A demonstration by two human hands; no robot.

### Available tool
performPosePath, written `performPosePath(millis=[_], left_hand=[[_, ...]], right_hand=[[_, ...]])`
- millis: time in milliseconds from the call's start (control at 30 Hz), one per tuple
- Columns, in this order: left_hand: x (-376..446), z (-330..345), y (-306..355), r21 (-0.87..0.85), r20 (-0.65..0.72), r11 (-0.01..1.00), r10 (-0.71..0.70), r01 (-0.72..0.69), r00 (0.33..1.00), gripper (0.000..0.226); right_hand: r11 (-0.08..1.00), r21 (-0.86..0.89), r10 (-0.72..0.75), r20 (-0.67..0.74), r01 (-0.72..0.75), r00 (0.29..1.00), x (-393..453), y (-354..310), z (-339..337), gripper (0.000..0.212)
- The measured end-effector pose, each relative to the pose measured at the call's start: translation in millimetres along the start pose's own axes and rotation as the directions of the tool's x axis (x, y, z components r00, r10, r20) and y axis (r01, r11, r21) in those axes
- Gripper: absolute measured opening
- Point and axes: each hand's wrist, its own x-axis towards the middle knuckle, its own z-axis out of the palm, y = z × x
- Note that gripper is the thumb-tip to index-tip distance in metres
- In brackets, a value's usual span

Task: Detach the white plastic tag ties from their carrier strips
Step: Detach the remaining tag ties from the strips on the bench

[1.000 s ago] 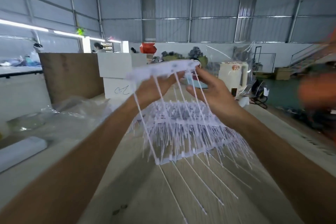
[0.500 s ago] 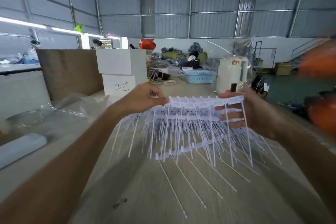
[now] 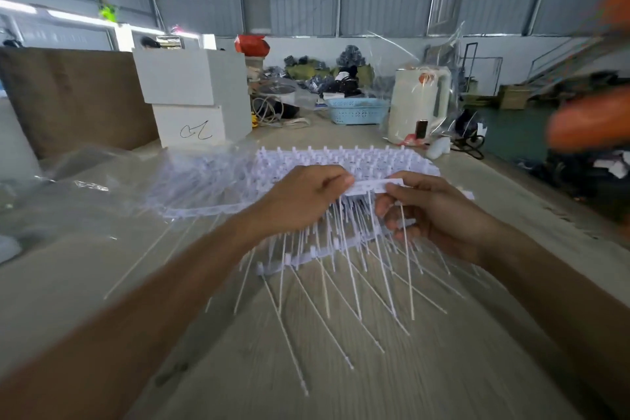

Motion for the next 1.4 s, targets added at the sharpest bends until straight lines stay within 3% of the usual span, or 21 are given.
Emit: performPosePath(millis=[100,233,333,533,667,733,967,1167,1267,1367,1400], left_hand=[[17.3,10.9,13.0,-0.121,0.050,0.993,-0.014,0.020,0.999,0.042],[22.1,25.6,16.1,-0.156,-0.016,0.987,-0.030,0.027,0.999,0.047],[13.0,29.8,13.8,-0.174,-0.081,0.984,-0.038,0.024,0.996,0.051],[0.0,24.6,13.4,-0.456,-0.095,0.889,-0.091,0.038,0.991,0.046],[0.7,25.9,13.8,-0.501,-0.054,0.860,-0.145,0.099,0.988,0.049],[0.6,26.1,16.5,-0.491,-0.068,0.867,-0.141,0.090,0.988,0.046],[-7.1,21.8,23.6,-0.221,-0.067,0.975,0.021,-0.035,0.998,0.043],[-7.3,6.7,24.8,-0.161,-0.025,0.985,0.052,-0.056,0.998,0.039],[-8.6,2.2,21.0,-0.113,-0.002,0.991,0.069,-0.068,0.998,0.040],[-13.8,5.6,21.4,-0.107,0.057,0.991,0.087,-0.080,0.995,0.035],[-14.7,7.5,23.6,-0.123,0.057,0.988,0.098,-0.091,0.993,0.033]], right_hand=[[1.000,0.002,0.023,-0.045,-0.023,0.999,-0.6,5.1,5.5,0.012],[1.000,-0.009,-0.029,-0.072,0.029,0.997,-6.0,7.4,13.1,0.015],[0.976,-0.178,-0.137,-0.068,0.123,0.988,-10.4,7.9,21.9,0.015],[0.794,-0.513,-0.360,0.035,0.326,0.932,-14.7,2.9,30.0,0.012],[0.535,-0.742,-0.515,0.093,0.404,0.852,-15.2,5.6,25.6,0.015],[0.498,-0.772,-0.534,0.085,0.394,0.841,-15.2,5.3,23.4,0.015],[0.709,-0.634,-0.436,-0.050,0.309,0.898,-14.7,-0.2,16.6,0.023],[0.622,-0.729,-0.448,-0.033,0.285,0.893,-18.1,-5.7,22.8,0.015],[0.666,-0.719,-0.414,-0.137,0.197,0.900,-13.5,-4.3,29.0,0.006],[0.914,-0.402,-0.248,-0.429,0.063,0.869,-10.1,-12.2,17.1,0.009],[0.963,-0.262,-0.183,-0.463,0.063,0.867,-11.7,-15.7,11.2,0.010]])
